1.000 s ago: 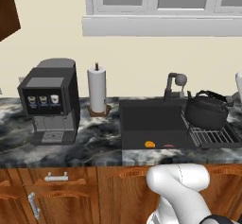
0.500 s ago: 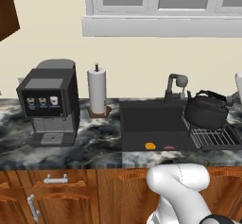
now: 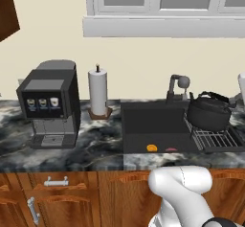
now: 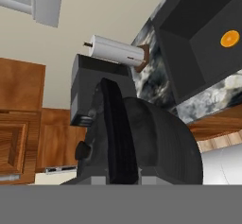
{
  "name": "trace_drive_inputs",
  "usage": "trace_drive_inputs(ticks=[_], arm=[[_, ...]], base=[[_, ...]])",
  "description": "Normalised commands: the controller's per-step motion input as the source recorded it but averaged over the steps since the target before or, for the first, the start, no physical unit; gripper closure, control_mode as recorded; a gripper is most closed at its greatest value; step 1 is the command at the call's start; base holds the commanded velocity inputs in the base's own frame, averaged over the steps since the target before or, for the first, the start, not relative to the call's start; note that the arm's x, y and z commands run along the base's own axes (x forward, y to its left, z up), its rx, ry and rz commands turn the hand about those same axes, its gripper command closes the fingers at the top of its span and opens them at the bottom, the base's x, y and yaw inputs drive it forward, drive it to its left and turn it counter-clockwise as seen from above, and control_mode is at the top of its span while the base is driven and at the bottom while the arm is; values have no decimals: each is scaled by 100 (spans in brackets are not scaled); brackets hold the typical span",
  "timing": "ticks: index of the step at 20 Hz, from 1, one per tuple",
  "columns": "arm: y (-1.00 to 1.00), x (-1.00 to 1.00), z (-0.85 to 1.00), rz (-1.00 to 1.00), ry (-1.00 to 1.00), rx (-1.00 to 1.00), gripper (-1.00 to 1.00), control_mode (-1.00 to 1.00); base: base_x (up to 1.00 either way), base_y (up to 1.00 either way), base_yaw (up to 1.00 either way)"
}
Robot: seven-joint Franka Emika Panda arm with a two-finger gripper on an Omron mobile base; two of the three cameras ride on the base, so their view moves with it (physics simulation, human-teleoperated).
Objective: Open the cabinet, pick the kettle from the cabinet, and place it in the sink.
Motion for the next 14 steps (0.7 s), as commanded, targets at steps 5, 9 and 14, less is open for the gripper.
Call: trace_drive_inputs(ticks=[5, 9, 14], arm=[[0, 0, 0, 0, 0, 0, 100, 100], [0, 0, 0, 0, 0, 0, 100, 100], [0, 0, 0, 0, 0, 0, 100, 100]], base=[[0, 0, 0], [0, 0, 0], [0, 0, 0]])
